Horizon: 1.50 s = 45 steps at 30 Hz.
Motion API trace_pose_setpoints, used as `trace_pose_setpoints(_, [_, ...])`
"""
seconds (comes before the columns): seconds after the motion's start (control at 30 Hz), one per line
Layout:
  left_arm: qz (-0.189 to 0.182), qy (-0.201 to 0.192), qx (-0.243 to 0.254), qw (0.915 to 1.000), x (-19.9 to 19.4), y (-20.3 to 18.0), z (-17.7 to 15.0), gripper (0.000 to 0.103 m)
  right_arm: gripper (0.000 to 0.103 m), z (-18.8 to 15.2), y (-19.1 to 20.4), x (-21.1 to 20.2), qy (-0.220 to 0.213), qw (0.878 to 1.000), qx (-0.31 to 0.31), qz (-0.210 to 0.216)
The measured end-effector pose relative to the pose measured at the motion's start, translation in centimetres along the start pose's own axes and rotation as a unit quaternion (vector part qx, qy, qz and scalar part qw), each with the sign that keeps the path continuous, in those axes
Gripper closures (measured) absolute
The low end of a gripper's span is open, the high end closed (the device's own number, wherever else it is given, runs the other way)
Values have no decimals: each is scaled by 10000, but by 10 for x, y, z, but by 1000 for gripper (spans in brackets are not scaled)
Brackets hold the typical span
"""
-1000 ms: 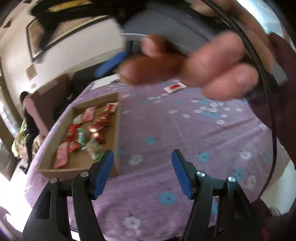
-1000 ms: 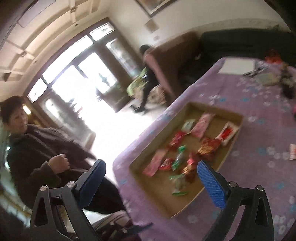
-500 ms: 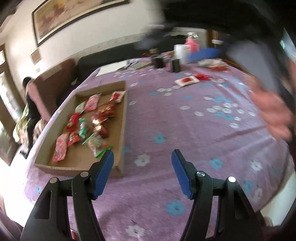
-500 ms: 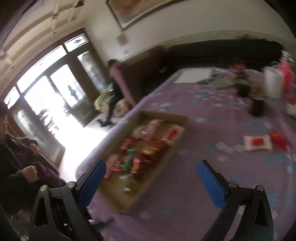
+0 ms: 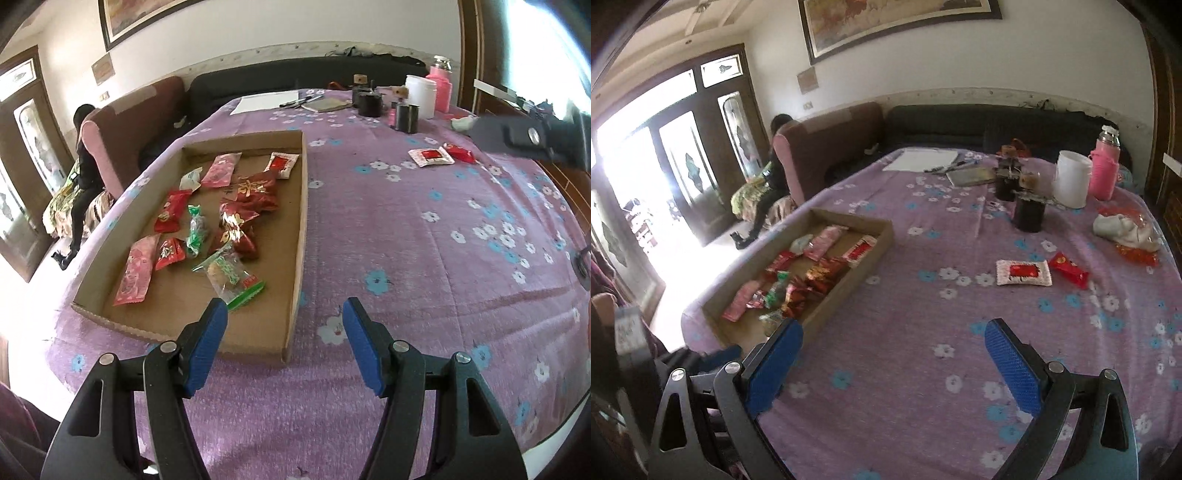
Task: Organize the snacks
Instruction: 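Swing both grippers back toward the last snacks on the table, then grasp the red stick candy with the right gripper while the left grasps the white red-label packet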
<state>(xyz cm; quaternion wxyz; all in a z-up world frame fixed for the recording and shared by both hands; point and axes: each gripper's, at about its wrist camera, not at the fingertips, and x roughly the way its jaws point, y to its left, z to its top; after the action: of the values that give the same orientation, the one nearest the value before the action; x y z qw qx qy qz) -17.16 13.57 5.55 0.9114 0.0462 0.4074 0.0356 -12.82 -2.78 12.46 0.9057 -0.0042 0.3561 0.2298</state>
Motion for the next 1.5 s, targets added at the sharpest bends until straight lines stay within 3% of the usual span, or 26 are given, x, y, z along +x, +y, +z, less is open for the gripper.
trace_pose_setpoints(0.2, [-54, 54, 55, 10000, 8, -10, 13, 39, 3, -6, -34, 7, 38, 9991, 243, -355])
trace_pose_setpoints(0.33, [-312, 9, 83, 9995, 8, -20, 24, 39, 3, -2, -73, 10, -112, 9946, 517, -893])
trace_pose_setpoints(0.53, [-813, 23, 9, 9967, 10, -31, 30, 39, 4, 9, -157, 14, -443, 9743, 1566, -1560])
trace_pose_setpoints(0.7, [-1002, 14, 14, 9950, 13, -30, 30, 39, 11, 19, -221, 34, -404, 9545, 2345, -1796])
trace_pose_setpoints(0.8, [-1073, 46, -26, 9942, 16, -27, 31, 39, 20, 30, -239, 57, -194, 9561, 2357, -1729])
trace_pose_setpoints(0.93, [-1130, 78, -73, 9935, 19, -21, 34, 39, 26, 45, -241, 94, 114, 9644, 2161, -1523])
trace_pose_setpoints(1.17, [-1374, 35, 14, 9905, 17, -15, 47, 39, 27, 51, -243, 142, 691, 9719, 2033, -964])
trace_pose_setpoints(1.27, [-1652, 141, -61, 9861, 23, -17, 61, 39, 45, 45, -232, 147, 825, 9739, 1669, -1297])
trace_pose_setpoints(1.3, [-1717, 159, -92, 9850, 24, -19, 68, 39, 56, 44, -227, 146, 875, 9733, 1523, -1478])
trace_pose_setpoints(1.5, [-1742, -39, 316, 9842, 26, -51, 111, 39, 67, 30, -218, 128, 933, 9723, 1534, -1496])
